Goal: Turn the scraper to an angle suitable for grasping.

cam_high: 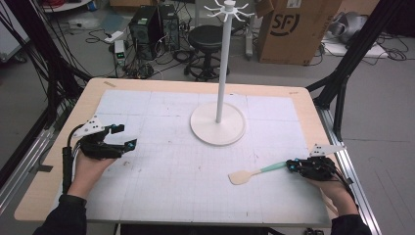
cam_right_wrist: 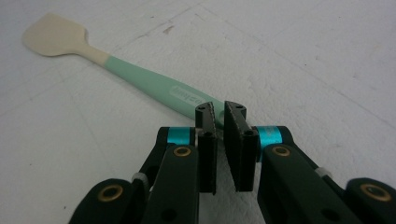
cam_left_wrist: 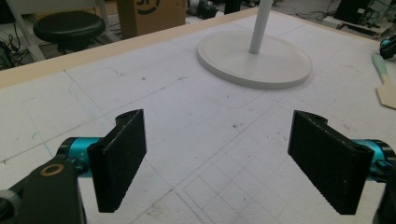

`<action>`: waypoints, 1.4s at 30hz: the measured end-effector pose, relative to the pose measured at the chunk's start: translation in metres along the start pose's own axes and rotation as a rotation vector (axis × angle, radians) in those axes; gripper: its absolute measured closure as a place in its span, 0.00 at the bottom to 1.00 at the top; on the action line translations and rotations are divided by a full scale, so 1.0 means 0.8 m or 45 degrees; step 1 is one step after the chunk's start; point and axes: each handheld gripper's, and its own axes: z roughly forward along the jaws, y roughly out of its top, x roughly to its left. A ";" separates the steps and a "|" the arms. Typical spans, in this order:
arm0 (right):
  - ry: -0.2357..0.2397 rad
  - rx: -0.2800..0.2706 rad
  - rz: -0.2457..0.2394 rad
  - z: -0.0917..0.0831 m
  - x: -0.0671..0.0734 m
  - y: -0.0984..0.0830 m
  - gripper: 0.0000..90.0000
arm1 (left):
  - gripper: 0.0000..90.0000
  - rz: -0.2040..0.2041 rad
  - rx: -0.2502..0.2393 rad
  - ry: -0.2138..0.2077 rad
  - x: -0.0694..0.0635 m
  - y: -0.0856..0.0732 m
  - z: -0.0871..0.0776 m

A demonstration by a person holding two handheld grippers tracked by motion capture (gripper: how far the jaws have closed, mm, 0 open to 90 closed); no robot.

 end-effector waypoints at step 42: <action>-0.100 0.058 -0.145 0.125 0.018 0.109 0.92 | 0.22 0.020 0.051 -0.048 -0.011 -0.001 0.001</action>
